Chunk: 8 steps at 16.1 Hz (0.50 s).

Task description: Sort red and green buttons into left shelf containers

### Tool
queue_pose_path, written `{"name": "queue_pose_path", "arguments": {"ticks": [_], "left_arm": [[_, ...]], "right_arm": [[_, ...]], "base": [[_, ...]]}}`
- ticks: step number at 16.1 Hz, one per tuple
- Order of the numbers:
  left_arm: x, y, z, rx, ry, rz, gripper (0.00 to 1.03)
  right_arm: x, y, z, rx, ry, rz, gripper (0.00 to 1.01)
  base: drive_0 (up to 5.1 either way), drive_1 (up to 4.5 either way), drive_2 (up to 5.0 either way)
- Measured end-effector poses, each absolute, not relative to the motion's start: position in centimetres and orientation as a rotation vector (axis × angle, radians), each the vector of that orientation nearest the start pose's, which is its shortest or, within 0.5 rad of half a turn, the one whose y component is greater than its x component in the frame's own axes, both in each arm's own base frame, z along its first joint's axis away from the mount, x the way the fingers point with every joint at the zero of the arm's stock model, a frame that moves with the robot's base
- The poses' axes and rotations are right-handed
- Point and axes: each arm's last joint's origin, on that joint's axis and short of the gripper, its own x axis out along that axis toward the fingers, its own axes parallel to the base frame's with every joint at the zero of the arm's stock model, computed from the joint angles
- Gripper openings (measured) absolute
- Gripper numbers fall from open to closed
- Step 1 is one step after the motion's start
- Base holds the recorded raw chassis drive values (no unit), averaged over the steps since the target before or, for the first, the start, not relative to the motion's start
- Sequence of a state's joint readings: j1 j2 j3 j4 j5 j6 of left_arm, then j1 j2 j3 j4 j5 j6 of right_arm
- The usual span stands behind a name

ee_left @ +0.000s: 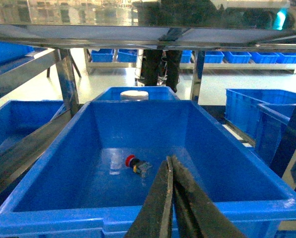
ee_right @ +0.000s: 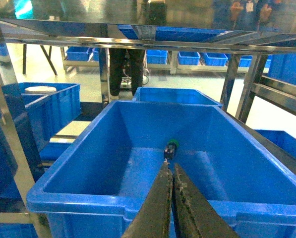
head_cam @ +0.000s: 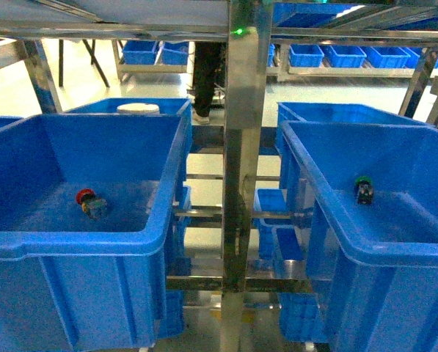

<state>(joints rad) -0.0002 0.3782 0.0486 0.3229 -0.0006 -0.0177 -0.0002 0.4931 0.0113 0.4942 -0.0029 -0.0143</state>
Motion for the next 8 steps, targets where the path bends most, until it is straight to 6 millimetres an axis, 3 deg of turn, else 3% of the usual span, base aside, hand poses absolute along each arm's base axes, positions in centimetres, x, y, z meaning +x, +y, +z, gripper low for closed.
{"name": "queue_pose_path", "arguments": {"ticks": [8], "left_arm": [[11.2,0.0,17.1,-0.016,-0.015,0.000,0.02]], "right_arm": [[11.5,0.0,17.1,-0.014,-0.016,0.003,0.02]], "base": [[0.0,0.00,0.0]]}}
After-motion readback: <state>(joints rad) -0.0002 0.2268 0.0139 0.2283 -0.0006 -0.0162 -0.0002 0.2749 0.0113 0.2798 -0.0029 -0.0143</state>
